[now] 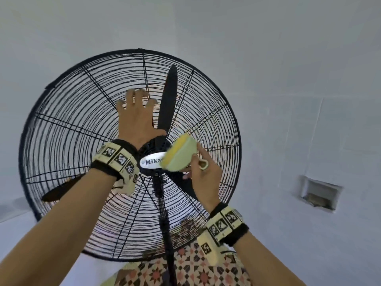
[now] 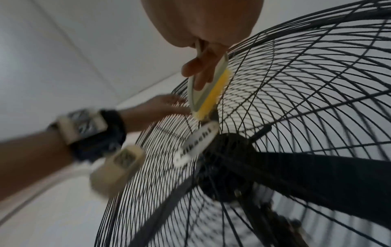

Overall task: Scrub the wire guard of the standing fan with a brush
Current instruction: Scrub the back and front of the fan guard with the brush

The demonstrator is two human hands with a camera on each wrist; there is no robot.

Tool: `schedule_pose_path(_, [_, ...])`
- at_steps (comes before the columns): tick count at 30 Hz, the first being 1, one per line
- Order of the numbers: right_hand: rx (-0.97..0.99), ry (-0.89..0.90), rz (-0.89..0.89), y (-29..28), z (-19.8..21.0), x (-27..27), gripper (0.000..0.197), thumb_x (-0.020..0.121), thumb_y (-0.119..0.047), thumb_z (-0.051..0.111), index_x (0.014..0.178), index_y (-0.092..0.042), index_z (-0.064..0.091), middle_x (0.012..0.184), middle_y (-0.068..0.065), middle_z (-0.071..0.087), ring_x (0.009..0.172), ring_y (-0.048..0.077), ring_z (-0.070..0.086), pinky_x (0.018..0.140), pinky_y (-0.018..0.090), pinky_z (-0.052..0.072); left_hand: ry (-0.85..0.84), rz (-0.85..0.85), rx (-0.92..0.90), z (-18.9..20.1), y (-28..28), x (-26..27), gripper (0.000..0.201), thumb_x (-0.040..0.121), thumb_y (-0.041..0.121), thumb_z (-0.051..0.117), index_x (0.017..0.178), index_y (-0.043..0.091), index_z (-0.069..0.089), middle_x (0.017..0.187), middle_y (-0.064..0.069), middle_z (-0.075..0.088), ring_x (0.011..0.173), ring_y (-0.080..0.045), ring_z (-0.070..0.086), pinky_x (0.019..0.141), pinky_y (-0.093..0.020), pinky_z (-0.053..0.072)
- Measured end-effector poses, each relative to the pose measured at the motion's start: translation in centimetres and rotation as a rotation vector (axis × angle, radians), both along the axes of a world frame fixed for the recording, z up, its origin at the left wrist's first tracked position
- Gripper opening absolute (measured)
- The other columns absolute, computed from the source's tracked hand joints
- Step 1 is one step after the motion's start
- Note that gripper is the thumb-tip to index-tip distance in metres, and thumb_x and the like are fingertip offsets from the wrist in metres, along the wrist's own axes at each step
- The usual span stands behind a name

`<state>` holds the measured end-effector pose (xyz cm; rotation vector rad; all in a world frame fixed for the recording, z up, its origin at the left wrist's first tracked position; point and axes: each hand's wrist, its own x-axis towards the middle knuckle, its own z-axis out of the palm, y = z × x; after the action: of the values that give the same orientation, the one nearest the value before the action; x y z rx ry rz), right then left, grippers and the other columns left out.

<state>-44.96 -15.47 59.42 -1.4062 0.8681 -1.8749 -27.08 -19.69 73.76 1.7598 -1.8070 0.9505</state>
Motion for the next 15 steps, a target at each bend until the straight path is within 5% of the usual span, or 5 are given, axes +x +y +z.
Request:
schedule_pose_path(5, [-0.037, -0.209, -0.241, -2.1, 1.8, -1.6, 0.043, 0.105, -0.02, 0.057, 0.148, -0.017, 0.053, 0.085, -0.012, 0.073, 0.065, 0.019, 0.074, 0.054, 0.03, 0.062, 0.023, 0.005, -0.01, -0.1, 0.1, -0.4, 0.098, 0.06, 0.074, 0.084, 0.137, 0.022, 0.054, 0.151, -0.013, 0.035, 0.141, -0.038, 0.027, 0.112, -0.062, 0.027])
schedule_pose_path(9, [-0.014, -0.007, -0.112, -0.7, -1.0, 0.4, 0.047, 0.105, -0.025, 0.056, 0.151, -0.019, 0.049, 0.088, 0.005, 0.076, 0.061, 0.019, 0.074, 0.051, 0.032, 0.061, 0.029, 0.022, -0.014, 0.0, -0.2, -0.8, 0.098, 0.058, 0.074, 0.085, 0.135, 0.021, 0.053, 0.15, -0.013, 0.035, 0.142, -0.038, 0.025, 0.113, -0.06, 0.024])
schedule_pose_path(11, [-0.018, 0.061, -0.054, 0.4, -1.3, 0.5, 0.045, 0.106, -0.025, 0.055, 0.15, -0.02, 0.05, 0.082, 0.002, 0.077, 0.058, 0.018, 0.073, 0.05, 0.031, 0.06, 0.037, 0.005, -0.02, -0.1, -0.4, -0.6, 0.098, 0.056, 0.073, 0.086, 0.133, 0.021, 0.055, 0.148, -0.012, 0.037, 0.14, -0.038, 0.028, 0.112, -0.059, 0.025])
schedule_pose_path(15, [-0.007, -0.175, -0.201, -0.8, 0.5, -0.9, 0.045, 0.105, -0.022, 0.057, 0.149, -0.018, 0.052, 0.085, -0.009, 0.075, 0.067, 0.017, 0.075, 0.055, 0.034, 0.062, 0.049, -0.023, -0.056, -0.3, -0.5, -0.6, 0.095, 0.052, 0.071, 0.088, 0.129, 0.023, 0.058, 0.142, -0.008, 0.04, 0.132, -0.037, 0.033, 0.107, -0.058, 0.03])
